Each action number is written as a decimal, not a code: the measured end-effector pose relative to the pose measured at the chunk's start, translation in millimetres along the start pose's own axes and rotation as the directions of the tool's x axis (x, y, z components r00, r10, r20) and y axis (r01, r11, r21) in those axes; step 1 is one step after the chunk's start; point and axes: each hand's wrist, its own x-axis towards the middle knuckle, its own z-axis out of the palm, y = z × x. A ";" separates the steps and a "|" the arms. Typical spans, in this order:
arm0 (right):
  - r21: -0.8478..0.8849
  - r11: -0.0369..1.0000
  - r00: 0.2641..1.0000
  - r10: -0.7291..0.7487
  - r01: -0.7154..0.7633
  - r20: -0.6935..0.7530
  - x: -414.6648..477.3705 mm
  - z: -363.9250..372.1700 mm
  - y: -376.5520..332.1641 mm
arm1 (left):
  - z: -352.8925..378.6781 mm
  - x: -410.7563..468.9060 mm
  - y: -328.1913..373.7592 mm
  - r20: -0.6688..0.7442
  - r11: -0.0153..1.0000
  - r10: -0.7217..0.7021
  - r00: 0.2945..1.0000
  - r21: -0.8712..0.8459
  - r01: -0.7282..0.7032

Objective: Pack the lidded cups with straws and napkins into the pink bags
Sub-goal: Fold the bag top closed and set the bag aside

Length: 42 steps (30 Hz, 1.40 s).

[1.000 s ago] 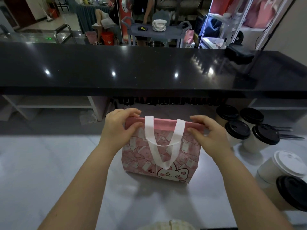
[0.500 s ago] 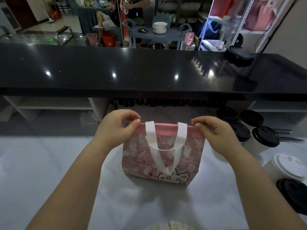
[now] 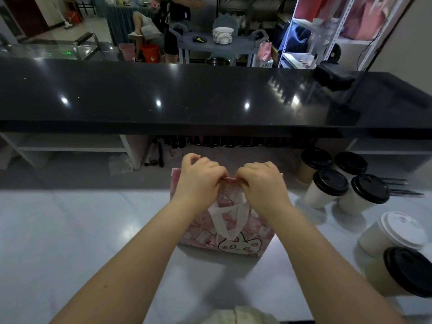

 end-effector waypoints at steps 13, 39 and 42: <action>0.110 0.990 0.995 0.090 -0.084 -0.053 -10.3 -9.6 17.4 | -11.1 -15.1 -34.4 -0.075 0.997 -0.069 0.995 -0.046 0.066; 0.167 0.986 0.776 0.110 -0.006 -0.622 -49.0 13.8 31.0 | -4.3 14.3 -52.6 -0.245 0.921 -0.347 0.905 -0.271 0.280; 0.117 0.991 0.801 0.024 0.058 -0.599 -53.6 27.4 15.9 | -1.2 4.3 -46.6 -0.234 0.831 -0.438 0.868 -0.473 0.292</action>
